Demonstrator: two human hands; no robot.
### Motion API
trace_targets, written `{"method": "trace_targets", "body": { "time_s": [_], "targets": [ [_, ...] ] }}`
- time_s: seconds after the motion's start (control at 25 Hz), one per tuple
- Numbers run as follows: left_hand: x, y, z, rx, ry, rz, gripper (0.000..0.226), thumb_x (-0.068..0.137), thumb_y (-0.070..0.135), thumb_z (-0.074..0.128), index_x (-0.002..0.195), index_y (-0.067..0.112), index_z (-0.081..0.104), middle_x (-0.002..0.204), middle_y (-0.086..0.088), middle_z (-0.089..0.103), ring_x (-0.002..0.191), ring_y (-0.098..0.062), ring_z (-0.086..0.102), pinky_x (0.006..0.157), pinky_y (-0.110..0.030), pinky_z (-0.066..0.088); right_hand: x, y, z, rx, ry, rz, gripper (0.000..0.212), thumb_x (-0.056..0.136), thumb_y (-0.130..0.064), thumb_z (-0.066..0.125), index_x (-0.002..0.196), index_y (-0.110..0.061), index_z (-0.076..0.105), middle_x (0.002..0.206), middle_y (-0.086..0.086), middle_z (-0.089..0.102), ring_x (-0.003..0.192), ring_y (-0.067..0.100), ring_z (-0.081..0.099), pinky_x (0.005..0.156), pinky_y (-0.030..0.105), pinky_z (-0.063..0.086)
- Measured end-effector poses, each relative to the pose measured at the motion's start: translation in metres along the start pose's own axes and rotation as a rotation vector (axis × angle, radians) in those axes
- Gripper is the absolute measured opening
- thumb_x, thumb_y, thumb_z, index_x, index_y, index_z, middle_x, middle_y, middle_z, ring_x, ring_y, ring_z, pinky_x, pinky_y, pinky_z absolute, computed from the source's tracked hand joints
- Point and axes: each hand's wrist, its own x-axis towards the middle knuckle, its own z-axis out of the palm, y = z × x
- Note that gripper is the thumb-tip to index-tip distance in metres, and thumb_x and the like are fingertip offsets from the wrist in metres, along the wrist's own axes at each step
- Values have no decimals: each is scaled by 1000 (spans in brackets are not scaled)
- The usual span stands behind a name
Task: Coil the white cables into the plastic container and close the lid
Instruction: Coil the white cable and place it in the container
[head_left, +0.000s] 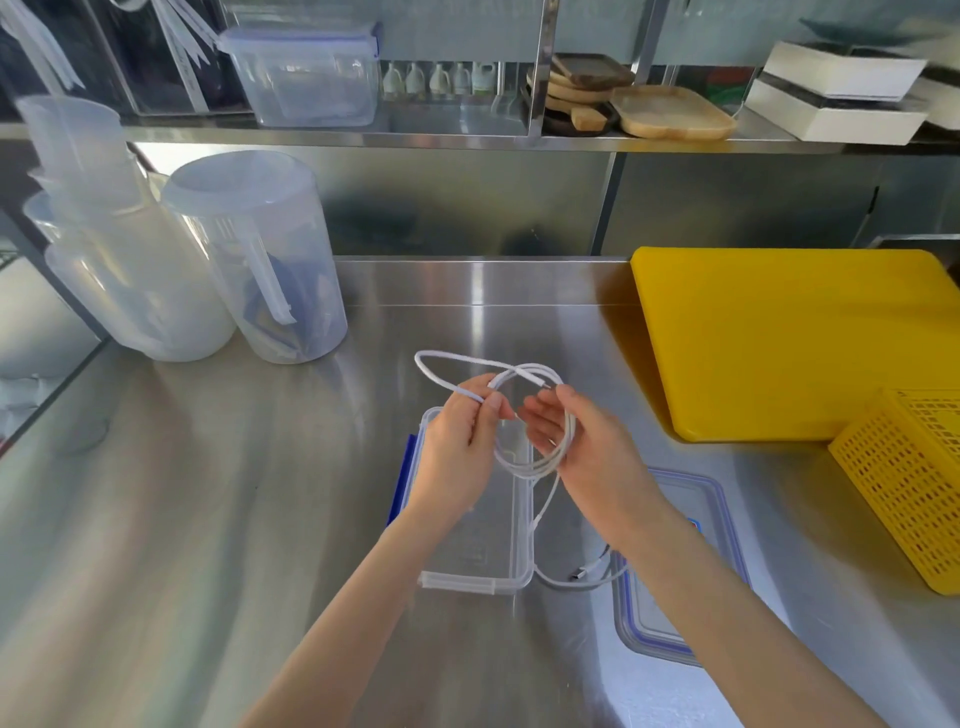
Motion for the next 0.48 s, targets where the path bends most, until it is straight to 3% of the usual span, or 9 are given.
{"method": "trace_targets", "body": {
  "time_s": [0.08, 0.16, 0.28, 0.32, 0.4, 0.48],
  "targets": [
    [0, -3, 0, 11, -32, -4, 34, 96, 11, 38, 68, 26, 50, 95, 4, 59, 69, 7, 52, 66, -4, 36, 3, -9, -5, 105, 8, 79, 24, 93, -18, 41, 77, -11, 58, 52, -4, 54, 50, 8, 55, 62, 23, 54],
    [2, -4, -2, -131, -18, -92, 33, 97, 16, 36, 71, 27, 54, 93, 1, 62, 76, -6, 53, 74, -14, 41, 5, -11, -8, 99, -15, 100, 24, 95, -19, 38, 79, -11, 55, 40, -8, 37, 36, 5, 35, 42, 18, 44],
    [9, -2, -8, -470, 23, -232, 33, 98, 18, 33, 77, 18, 59, 106, 2, 65, 93, -10, 61, 81, -19, 50, 4, -11, -13, 65, -15, 64, 27, 95, -20, 38, 76, -12, 56, 35, -9, 32, 33, 4, 26, 34, 15, 28],
    [12, -1, -13, -538, 51, -267, 34, 98, 17, 32, 77, 16, 58, 103, 1, 67, 94, -10, 62, 82, -21, 51, 3, -12, -14, 45, -9, 52, 28, 95, -21, 38, 75, -13, 55, 35, -8, 31, 32, 4, 25, 33, 15, 26],
    [17, -2, -27, -717, 122, -331, 32, 98, 14, 33, 73, 14, 53, 77, 3, 66, 77, -9, 67, 79, -28, 53, 2, -15, -15, -9, 9, 42, 30, 96, -22, 38, 72, -13, 54, 34, -8, 30, 32, 5, 24, 32, 14, 24],
    [22, -4, -38, -886, 179, -379, 30, 97, 12, 33, 71, 13, 47, 51, 6, 54, 48, -8, 58, 63, -28, 58, 0, -15, -17, -38, 25, 53, 29, 95, -22, 38, 72, -13, 54, 35, -7, 29, 32, 5, 23, 32, 14, 24]
  ]
}}
